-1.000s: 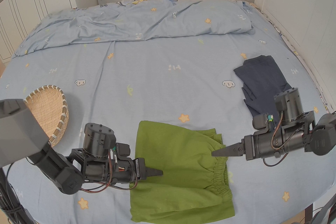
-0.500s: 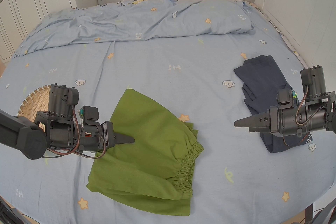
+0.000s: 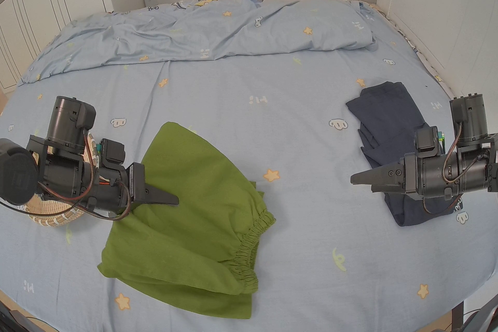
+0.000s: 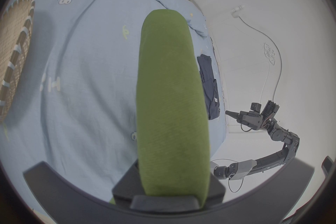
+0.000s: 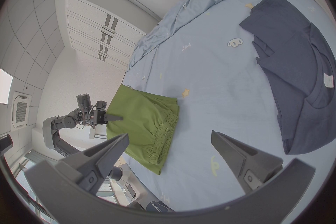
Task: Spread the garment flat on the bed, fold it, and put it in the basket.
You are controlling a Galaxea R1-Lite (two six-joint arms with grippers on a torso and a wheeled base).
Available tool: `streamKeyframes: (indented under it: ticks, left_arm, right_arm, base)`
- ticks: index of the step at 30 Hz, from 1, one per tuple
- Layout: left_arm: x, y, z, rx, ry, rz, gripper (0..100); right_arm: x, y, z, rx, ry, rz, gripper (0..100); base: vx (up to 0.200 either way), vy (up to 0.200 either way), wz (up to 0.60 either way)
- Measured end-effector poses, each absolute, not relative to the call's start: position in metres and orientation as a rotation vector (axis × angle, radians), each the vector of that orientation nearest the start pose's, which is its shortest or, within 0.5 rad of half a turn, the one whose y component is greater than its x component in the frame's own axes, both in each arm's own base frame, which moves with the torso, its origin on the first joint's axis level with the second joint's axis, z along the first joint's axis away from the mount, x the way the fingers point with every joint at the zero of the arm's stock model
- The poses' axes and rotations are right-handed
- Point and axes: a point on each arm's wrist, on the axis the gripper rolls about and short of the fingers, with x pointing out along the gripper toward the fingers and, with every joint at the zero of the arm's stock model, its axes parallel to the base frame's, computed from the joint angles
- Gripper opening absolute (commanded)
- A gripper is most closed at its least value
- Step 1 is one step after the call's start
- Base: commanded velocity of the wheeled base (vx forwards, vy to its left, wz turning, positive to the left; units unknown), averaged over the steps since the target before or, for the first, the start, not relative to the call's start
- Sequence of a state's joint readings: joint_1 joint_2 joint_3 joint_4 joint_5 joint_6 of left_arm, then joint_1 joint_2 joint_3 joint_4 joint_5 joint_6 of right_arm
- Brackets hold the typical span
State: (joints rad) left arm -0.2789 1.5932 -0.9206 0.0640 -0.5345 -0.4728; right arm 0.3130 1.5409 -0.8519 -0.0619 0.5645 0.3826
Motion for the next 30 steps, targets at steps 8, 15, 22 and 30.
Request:
streamKeyframes:
  ticks: [8,15,22,30]
  left_arm:
    - [0.249,-0.078,0.204,-0.515,0.886,-0.582,0]
    - [0.244,-0.079,0.210,-0.510,0.884,-0.590,0]
    - [0.242,-0.080,0.210,-0.507,0.887,-0.597,0]
    - [0.238,-0.089,0.207,-0.491,0.909,-0.626,0]
  right_arm:
    - [0.238,0.088,0.190,0.429,0.795,0.712,100]
    - [0.238,0.089,0.190,0.428,0.794,0.714,100]
    - [0.237,0.089,0.190,0.428,0.795,0.715,100]
    - [0.237,0.090,0.190,0.426,0.797,0.719,100]
  base:
    - [0.000,0.200,0.00]
    - [0.000,0.200,0.00]
    - [0.000,0.200,0.00]
    - [0.000,0.200,0.00]
